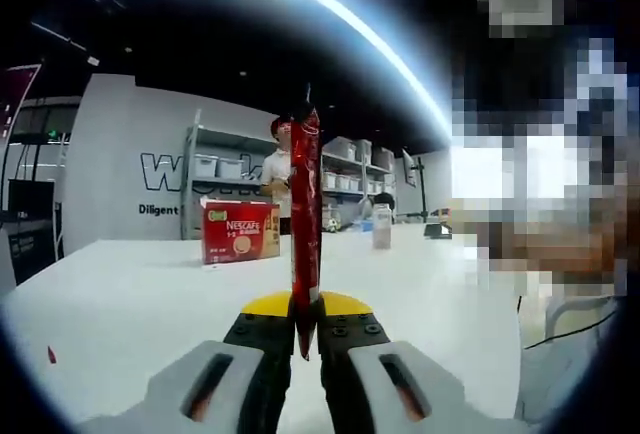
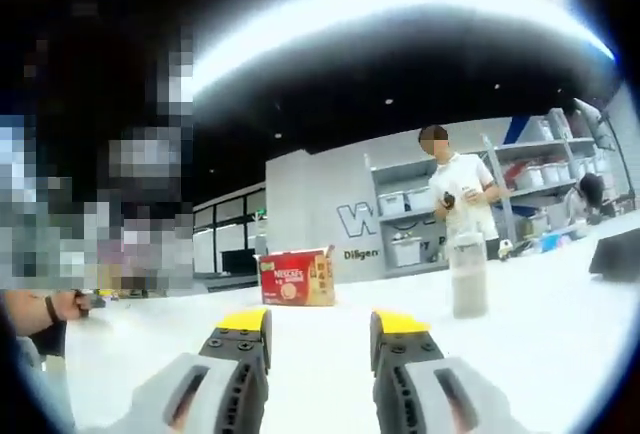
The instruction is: Tear open the coffee pouch, take out the coffee, and pour the coffee from the pouch into the cup
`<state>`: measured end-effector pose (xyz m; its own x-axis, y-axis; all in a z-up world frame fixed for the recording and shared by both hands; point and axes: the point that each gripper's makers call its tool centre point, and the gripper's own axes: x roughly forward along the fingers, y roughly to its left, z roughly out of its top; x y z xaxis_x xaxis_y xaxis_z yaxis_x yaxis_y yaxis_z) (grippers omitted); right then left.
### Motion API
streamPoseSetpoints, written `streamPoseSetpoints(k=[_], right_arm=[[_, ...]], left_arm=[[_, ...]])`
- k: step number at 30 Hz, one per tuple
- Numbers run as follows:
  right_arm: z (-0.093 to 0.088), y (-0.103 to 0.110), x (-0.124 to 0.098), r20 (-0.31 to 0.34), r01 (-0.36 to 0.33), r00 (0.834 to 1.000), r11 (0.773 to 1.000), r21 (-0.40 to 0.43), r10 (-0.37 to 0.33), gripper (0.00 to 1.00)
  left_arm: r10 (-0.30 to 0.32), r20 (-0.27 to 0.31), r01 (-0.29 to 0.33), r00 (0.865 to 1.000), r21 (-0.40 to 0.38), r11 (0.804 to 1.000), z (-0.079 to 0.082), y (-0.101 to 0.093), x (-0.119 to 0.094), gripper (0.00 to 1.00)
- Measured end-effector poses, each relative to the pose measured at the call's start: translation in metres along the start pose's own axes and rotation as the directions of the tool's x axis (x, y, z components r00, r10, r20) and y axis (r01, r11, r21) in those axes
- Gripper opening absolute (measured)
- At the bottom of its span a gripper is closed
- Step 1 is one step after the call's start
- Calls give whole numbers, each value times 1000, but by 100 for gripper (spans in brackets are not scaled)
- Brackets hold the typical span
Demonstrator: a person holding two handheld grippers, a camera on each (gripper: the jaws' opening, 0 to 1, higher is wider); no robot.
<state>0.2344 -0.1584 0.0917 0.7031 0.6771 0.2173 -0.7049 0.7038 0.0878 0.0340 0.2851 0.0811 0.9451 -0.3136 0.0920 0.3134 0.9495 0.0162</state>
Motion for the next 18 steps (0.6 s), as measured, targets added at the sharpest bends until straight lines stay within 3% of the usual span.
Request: streamPoseSetpoints(k=[10, 18], right_arm=[[2, -23, 2, 5, 37, 999, 999, -5, -37, 40], [9, -35, 6, 47, 66, 997, 997, -28, -65, 47]], left_arm=[[-4, 1, 4, 1000, 2, 1000, 1, -7, -1, 11], [-5, -1, 5, 1000, 3, 1000, 1, -10, -3, 11]])
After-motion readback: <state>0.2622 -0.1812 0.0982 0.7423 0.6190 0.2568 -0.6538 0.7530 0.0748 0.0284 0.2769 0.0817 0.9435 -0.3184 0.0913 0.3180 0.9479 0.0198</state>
